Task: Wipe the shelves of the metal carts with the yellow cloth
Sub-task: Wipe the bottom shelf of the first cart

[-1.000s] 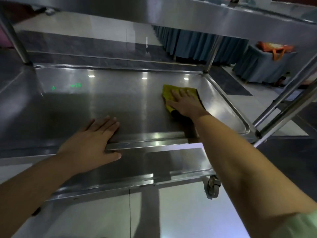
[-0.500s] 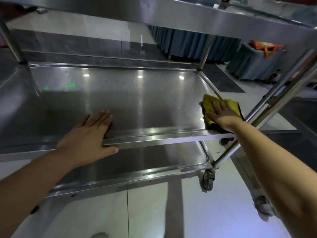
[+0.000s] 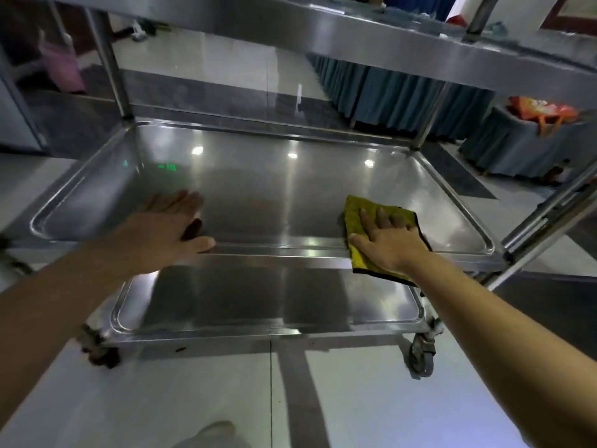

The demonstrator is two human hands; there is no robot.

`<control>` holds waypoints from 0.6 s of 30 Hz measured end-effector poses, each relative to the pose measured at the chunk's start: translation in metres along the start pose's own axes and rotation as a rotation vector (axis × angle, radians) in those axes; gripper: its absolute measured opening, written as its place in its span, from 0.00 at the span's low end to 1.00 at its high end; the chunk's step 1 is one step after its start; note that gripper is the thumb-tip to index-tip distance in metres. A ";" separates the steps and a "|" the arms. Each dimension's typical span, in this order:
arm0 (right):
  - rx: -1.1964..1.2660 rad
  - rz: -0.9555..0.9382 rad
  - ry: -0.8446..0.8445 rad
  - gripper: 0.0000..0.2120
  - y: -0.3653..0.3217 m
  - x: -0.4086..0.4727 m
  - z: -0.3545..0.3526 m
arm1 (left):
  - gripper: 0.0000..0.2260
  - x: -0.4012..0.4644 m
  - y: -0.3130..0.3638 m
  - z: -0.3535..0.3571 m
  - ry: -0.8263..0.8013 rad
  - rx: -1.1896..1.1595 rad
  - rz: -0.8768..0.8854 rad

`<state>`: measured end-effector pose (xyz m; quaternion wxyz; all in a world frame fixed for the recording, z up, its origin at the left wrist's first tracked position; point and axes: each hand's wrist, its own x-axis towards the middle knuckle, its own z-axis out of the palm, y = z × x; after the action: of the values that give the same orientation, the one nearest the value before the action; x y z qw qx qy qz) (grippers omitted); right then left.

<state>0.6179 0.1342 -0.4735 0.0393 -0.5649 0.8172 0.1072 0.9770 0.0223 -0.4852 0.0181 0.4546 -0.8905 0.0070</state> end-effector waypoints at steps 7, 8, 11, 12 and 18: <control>0.090 -0.138 -0.020 0.33 -0.100 0.041 -0.019 | 0.50 -0.017 -0.037 0.009 0.003 0.042 -0.078; 0.084 -0.157 -0.006 0.33 -0.116 0.046 -0.021 | 0.51 -0.017 -0.040 0.011 0.001 0.041 -0.070; 0.077 -0.222 0.030 0.33 -0.164 0.059 -0.028 | 0.56 -0.018 -0.045 0.015 -0.011 0.064 -0.038; 0.079 -0.248 0.038 0.33 -0.180 0.062 -0.030 | 0.55 -0.018 -0.045 0.016 -0.020 0.083 -0.036; 0.099 -0.485 0.020 0.31 -0.250 0.057 -0.034 | 0.58 -0.015 -0.046 0.018 0.057 0.054 -0.082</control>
<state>0.8325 -0.0104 -0.4833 0.0836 -0.7430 0.6622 0.0490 1.0223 0.0066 -0.5040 0.0316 0.4906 -0.8698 0.0431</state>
